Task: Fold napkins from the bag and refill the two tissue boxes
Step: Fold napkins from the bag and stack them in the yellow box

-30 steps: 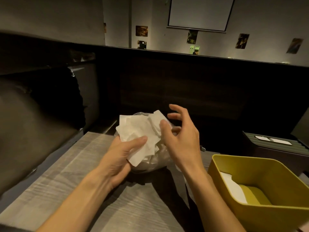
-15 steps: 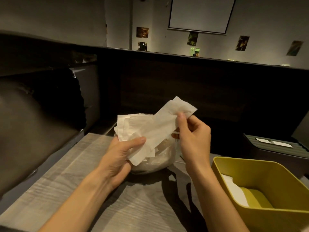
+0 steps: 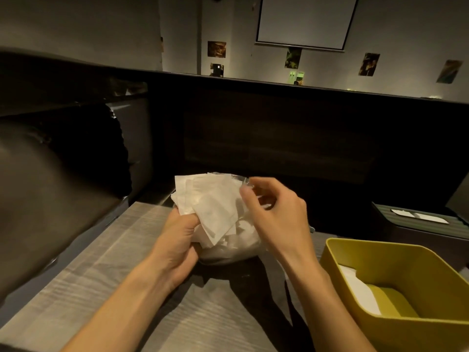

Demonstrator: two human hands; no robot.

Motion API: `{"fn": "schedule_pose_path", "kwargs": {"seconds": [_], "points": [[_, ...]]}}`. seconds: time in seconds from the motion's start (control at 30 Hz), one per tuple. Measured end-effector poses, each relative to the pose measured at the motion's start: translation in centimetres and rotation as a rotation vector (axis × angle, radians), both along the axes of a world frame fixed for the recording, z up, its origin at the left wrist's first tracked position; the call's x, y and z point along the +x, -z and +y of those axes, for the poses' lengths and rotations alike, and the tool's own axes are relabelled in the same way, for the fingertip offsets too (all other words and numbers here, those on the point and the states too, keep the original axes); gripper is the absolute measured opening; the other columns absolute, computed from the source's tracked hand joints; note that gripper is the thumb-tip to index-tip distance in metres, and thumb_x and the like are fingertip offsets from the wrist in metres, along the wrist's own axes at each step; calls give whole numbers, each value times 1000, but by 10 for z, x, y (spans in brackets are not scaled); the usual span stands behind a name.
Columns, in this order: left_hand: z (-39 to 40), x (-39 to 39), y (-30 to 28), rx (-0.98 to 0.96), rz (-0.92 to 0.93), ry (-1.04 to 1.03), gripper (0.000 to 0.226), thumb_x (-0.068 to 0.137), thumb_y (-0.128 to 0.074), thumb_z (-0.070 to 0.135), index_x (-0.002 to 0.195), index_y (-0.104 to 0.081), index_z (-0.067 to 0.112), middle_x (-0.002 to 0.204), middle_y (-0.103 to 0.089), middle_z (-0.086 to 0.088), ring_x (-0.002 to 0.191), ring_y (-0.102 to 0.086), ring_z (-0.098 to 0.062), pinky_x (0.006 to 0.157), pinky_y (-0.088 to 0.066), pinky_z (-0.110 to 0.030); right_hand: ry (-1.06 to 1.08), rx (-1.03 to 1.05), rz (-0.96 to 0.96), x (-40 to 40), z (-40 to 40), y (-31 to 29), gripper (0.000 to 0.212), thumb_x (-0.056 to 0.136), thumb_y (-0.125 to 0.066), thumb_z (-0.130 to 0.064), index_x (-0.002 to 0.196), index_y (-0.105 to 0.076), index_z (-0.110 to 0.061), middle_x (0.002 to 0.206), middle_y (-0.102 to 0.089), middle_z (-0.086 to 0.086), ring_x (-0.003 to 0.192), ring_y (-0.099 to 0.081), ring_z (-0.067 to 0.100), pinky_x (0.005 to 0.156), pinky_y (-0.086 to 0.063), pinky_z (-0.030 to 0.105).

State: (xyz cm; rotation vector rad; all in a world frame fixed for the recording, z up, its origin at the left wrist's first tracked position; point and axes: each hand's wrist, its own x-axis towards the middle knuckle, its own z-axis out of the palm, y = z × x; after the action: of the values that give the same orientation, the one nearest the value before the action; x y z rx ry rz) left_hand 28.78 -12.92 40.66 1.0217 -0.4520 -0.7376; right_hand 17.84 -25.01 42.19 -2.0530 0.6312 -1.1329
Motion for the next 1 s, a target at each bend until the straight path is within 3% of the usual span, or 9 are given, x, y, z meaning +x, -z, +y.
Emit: {"fn": "schedule_pose_path", "kwargs": {"seconds": [0.1,0.2,0.3,0.4,0.5,0.6,0.7,0.83,1.0], "points": [[0,-2,-3,-3,17,-13,57,75,-70,18,132,-63,23,116,-77,1,104,-75,-17,85,-54,-39,-35,74,-40,2,-1,4,10,98,-70,-31,105,-68,-37,90,-68,-22,94,-63,-11,73,-51,9],[0,0,-6,-2,110,22,33,98,-59,23,129,-66,16,116,-77,-5,104,-75,-21,90,-53,-42,-88,70,-277,0,5,-7,12,101,-65,-19,105,-69,-29,98,-69,-19,96,-67,1,78,-55,17],[0,1,-6,8,148,5,32,102,-56,27,131,-66,17,116,-78,-4,104,-75,-21,89,-54,-41,-229,153,-514,-8,11,-19,9,102,-62,-15,107,-69,-20,100,-71,-7,89,-68,9,69,-56,22],[2,-1,-8,-20,146,58,35,104,-49,36,130,-66,21,120,-76,-6,106,-75,-23,94,-52,-46,-218,191,-404,-6,12,-16,9,100,-66,-19,105,-72,-24,100,-71,-9,92,-69,10,71,-57,22],[4,-5,-10,-53,124,134,41,101,-47,49,128,-66,26,121,-75,-8,110,-73,-27,96,-52,-50,-78,33,-199,3,10,-5,10,98,-70,-23,102,-73,-31,95,-69,-17,95,-65,2,76,-53,16],[4,-8,-8,-7,4,156,39,88,-68,29,126,-66,24,115,-77,-7,104,-75,-24,90,-54,-48,-18,-132,-87,6,7,3,12,96,-72,-25,106,-74,-30,100,-65,-21,100,-63,1,80,-50,15],[3,-6,-3,90,-163,151,49,88,-69,3,132,-60,23,115,-77,-7,105,-75,-27,91,-58,-51,17,-165,-86,5,4,3,22,95,-71,-40,117,-70,-38,116,-52,-25,111,-55,0,91,-49,23],[4,-10,0,194,-436,168,49,88,-70,-2,124,-61,30,104,-78,8,96,-75,-15,72,-61,-27,-33,-139,-21,4,5,-4,28,92,-63,-60,116,-68,-46,122,-49,-30,123,-48,-4,105,-46,37],[0,-14,0,220,-497,177,44,89,-71,0,118,-59,31,97,-77,17,89,-73,-4,67,-56,-16,-137,-69,-92,3,7,-5,6,88,-76,-41,93,-74,-39,116,-62,-23,120,-58,3,103,-49,49]]}}
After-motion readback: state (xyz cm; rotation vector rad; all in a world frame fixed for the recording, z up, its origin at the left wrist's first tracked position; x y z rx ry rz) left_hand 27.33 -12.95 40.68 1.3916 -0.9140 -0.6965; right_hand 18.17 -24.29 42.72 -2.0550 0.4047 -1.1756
